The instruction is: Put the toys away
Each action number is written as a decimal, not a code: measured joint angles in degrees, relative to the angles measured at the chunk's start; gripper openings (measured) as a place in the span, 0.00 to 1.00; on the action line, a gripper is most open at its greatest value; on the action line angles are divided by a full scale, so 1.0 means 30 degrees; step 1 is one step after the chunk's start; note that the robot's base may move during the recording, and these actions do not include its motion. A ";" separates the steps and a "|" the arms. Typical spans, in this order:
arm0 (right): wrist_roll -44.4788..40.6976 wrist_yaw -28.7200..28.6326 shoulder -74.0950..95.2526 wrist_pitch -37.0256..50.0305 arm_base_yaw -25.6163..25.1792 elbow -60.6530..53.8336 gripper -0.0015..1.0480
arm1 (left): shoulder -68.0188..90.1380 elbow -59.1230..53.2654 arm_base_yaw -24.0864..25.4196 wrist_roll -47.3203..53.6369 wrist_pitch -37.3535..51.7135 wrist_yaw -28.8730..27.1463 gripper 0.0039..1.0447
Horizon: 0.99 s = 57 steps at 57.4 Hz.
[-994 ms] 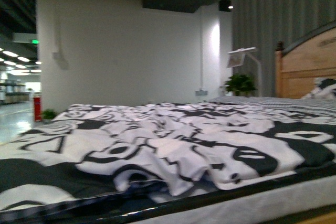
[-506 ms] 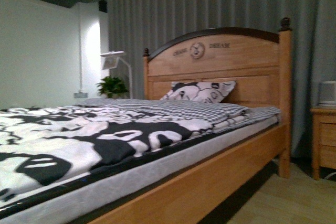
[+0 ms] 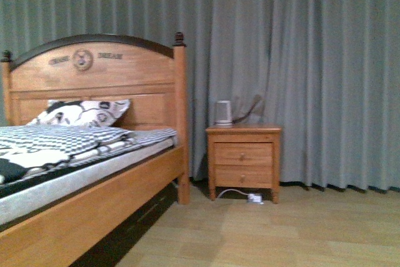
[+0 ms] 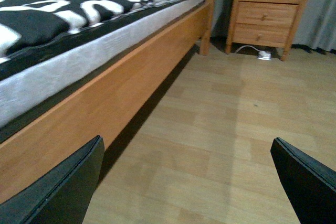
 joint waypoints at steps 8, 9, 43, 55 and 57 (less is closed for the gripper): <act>0.0000 0.0007 0.0000 0.0000 0.0000 0.0000 0.11 | 0.0000 0.0000 0.0000 0.0000 0.0000 -0.0015 0.94; 0.0000 0.0007 0.0000 0.0000 0.0000 0.0000 0.11 | 0.0000 0.0000 0.0000 0.0007 0.0000 0.0036 0.94; 0.0000 -0.0073 0.0000 0.0000 -0.0007 0.0000 0.11 | 0.0000 0.0000 -0.0015 0.0007 0.0000 0.0015 0.94; 0.0000 -0.0073 0.0000 0.0000 -0.0007 0.0000 0.11 | 0.0000 0.0000 -0.0015 0.0007 0.0000 0.0015 0.94; 0.0000 -0.0073 0.0000 0.0000 -0.0007 0.0000 0.11 | 0.0000 0.0000 -0.0015 0.0000 0.0000 0.0015 0.94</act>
